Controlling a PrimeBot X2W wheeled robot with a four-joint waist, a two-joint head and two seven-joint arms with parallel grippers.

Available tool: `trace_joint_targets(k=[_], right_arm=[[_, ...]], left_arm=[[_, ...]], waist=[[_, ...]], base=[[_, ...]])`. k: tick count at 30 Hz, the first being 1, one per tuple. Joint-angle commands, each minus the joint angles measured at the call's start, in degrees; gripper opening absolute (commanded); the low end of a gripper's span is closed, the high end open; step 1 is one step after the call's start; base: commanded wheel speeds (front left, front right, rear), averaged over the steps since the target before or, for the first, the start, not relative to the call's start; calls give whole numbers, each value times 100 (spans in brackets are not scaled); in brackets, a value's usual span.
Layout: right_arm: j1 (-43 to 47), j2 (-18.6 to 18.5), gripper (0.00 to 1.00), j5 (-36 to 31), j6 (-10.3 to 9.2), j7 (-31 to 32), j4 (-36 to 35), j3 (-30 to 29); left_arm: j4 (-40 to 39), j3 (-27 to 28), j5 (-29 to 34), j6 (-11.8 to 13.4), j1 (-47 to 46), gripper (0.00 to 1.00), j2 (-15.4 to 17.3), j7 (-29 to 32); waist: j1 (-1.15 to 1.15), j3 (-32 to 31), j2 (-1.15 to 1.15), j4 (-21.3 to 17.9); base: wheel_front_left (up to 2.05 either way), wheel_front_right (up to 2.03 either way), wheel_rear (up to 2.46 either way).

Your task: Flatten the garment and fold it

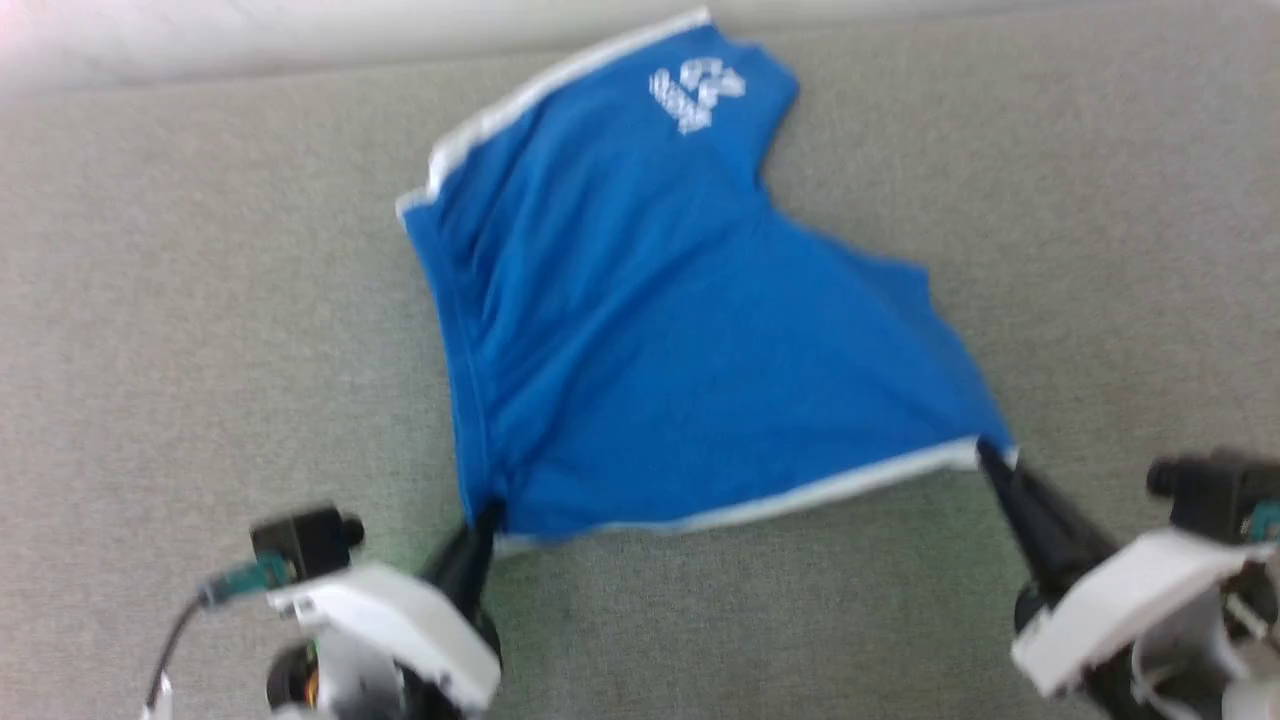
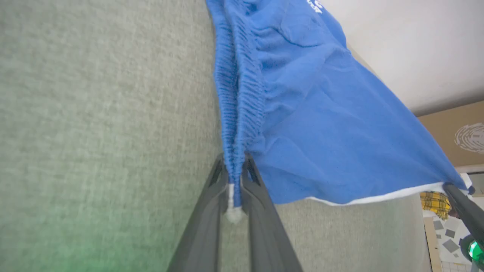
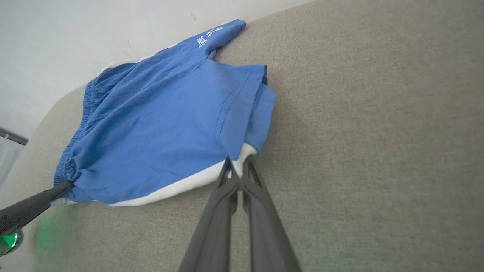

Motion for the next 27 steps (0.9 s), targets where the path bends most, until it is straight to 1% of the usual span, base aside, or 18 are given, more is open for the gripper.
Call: trace_joint_targets(k=[1, 2, 9, 18, 23, 27], right_arm=[[148, 9, 0, 51, -4, 59, -75, 6], [420, 47, 0, 125, -4, 205, -178, -19], [1266, 100, 0, 257, -4, 823, -621, -73], [2154, 93, 0, 439, -4, 1528, -1175, -159], [2602, 147, 0, 491, -4, 1811, -1502, -289], [2759, 225, 0, 485, -4, 1865, -1688, -383]], left_arm=[[-55, -34, 32, 23, 159, 0, 48, 38], [-148, -89, -42, -11, 439, 0, 77, 133], [-562, -195, -149, -7, 1250, 0, 251, 392], [-1009, -307, -263, -18, 2050, 0, 487, 689], [-1345, -353, -420, -20, 2584, 0, 579, 840], [-1543, -233, -476, 55, 2753, 0, 518, 698]], waist=[[2, -322, 0, 9], [2, -472, 0, 16], [2, -913, 0, 34], [2, -1250, 0, 59], [2, -1441, 0, 73], [2, -1520, 0, 115]], base=[[0, 0, 0], [0, 0, 0], [0, 0, 0], [0, 0, 0], [0, 0, 0], [0, 0, 0]])
